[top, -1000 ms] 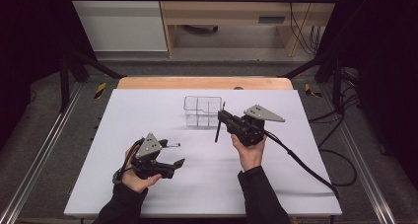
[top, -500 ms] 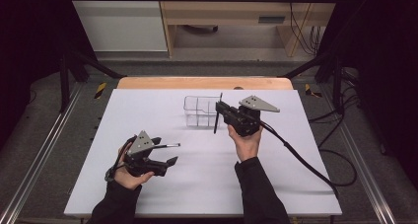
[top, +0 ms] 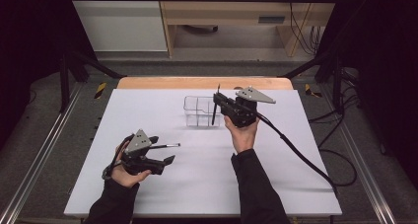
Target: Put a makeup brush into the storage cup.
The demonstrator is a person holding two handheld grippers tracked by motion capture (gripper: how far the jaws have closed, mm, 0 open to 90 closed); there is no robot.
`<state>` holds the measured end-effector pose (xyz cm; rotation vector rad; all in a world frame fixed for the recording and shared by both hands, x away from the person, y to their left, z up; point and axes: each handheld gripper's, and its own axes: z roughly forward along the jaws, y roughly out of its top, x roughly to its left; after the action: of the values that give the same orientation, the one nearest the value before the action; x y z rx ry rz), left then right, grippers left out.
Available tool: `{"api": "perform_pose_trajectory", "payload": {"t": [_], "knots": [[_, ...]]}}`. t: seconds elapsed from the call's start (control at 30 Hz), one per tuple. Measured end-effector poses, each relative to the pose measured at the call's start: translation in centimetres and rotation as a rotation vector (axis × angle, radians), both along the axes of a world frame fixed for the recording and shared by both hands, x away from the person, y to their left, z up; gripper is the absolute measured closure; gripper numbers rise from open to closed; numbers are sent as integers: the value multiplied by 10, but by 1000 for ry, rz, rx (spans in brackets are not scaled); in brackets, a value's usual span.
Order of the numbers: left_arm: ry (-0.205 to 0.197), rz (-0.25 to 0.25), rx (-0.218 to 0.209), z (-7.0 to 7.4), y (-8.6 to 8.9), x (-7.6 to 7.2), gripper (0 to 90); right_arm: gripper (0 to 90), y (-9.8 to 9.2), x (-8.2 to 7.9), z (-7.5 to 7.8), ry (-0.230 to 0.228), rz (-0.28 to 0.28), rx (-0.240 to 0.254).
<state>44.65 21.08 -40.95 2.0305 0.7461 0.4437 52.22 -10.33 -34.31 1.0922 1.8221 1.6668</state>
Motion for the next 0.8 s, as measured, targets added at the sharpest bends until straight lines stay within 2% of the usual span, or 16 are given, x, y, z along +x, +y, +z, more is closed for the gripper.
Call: {"api": "perform_pose_trajectory", "payload": {"t": [0.8], "knots": [[3,-6,8,-1,2,2,111,840,15,32,4,-8,-31,-5]]}}
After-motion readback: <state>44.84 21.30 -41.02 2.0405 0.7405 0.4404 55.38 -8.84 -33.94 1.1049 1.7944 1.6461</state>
